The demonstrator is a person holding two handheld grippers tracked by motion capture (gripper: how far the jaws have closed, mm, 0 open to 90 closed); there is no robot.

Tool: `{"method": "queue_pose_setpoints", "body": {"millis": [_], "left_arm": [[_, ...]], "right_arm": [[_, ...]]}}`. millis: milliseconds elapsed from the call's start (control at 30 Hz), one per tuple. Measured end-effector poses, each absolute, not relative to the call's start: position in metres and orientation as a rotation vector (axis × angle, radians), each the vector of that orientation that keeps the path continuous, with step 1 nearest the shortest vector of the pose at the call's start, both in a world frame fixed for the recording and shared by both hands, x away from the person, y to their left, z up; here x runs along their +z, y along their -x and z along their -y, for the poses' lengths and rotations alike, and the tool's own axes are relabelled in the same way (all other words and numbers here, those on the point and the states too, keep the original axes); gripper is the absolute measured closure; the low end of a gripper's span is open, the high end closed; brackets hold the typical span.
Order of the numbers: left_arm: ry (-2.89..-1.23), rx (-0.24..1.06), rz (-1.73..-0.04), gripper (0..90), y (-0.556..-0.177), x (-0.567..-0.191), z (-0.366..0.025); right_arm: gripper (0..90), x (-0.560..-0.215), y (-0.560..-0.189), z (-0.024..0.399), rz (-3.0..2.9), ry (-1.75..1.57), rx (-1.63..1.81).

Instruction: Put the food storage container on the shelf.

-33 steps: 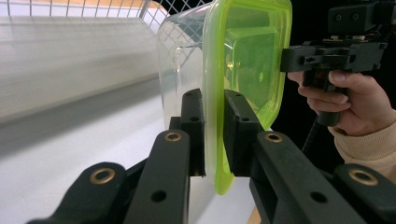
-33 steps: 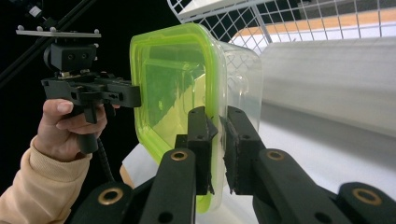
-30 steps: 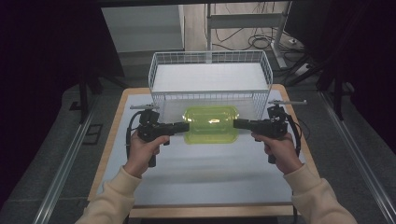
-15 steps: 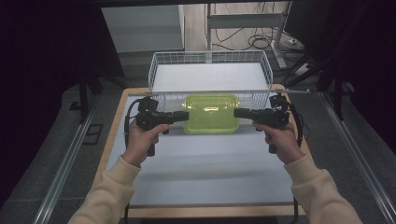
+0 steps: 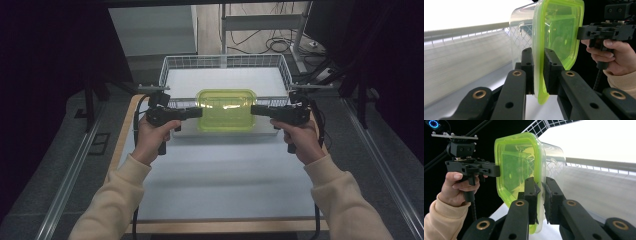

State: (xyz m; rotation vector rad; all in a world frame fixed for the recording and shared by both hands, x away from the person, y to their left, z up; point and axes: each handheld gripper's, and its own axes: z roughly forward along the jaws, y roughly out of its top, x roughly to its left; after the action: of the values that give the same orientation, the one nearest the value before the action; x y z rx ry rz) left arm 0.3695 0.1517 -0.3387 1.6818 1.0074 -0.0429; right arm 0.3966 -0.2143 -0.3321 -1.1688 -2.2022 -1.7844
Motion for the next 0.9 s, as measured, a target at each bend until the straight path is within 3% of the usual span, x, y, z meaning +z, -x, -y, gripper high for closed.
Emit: {"method": "queue_pose_setpoints", "body": {"millis": [900], "left_arm": [[-1.678, -0.048, -0.998, 80.6, -0.42, -0.315, -0.153]], "right_arm": [[81.3, -0.302, -0.437, 0.212, 2.204, 1.239, -1.8]]}}
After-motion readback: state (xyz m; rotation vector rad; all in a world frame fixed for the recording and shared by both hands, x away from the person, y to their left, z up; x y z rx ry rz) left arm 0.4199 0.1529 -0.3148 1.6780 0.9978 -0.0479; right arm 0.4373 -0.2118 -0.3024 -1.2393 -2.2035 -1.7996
